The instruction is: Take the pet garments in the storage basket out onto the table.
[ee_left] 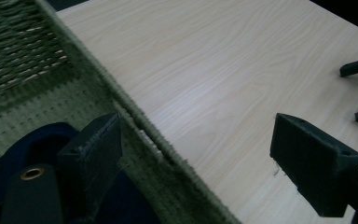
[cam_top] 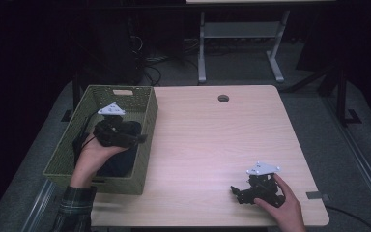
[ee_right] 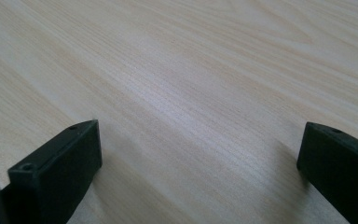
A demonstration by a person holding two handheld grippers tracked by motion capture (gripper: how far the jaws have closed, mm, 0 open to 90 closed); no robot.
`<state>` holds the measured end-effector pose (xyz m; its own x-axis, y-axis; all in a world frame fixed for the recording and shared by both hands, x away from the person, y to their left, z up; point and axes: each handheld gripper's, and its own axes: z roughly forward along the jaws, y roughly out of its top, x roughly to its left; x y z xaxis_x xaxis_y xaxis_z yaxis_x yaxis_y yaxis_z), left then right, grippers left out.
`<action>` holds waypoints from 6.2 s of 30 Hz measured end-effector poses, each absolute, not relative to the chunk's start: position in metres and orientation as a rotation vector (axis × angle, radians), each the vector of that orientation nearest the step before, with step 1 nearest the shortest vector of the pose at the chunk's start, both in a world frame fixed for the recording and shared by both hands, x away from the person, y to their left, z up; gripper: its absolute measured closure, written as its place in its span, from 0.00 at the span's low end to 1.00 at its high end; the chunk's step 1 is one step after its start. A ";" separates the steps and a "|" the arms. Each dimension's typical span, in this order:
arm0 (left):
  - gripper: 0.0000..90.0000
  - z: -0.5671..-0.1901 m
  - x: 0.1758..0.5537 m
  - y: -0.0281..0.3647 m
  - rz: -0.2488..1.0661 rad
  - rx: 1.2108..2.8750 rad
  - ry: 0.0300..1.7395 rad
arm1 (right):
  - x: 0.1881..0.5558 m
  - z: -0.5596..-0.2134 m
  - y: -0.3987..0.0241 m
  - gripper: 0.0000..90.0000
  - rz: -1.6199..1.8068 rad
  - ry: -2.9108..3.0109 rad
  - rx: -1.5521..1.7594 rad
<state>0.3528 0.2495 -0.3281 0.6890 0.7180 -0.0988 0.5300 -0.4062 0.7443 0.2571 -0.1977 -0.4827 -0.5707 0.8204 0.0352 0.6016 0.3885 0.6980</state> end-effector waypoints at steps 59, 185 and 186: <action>0.17 -0.404 0.382 0.326 0.285 2.296 1.091 | 0.257 -0.483 -0.198 0.00 0.976 2.335 1.238; 0.78 -0.254 0.348 0.272 0.343 1.814 0.737 | 0.258 -0.483 -0.198 0.00 0.977 2.338 1.236; 0.78 -0.254 0.348 0.270 0.339 1.816 0.729 | 0.258 -0.483 -0.198 0.00 0.977 2.338 1.236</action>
<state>0.3477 0.2700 -0.2537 0.7698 0.6274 -0.1171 0.3149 -0.2138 0.9247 0.2577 -0.1978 -0.4827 -0.5740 0.8181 0.0334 0.5986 0.3915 0.6988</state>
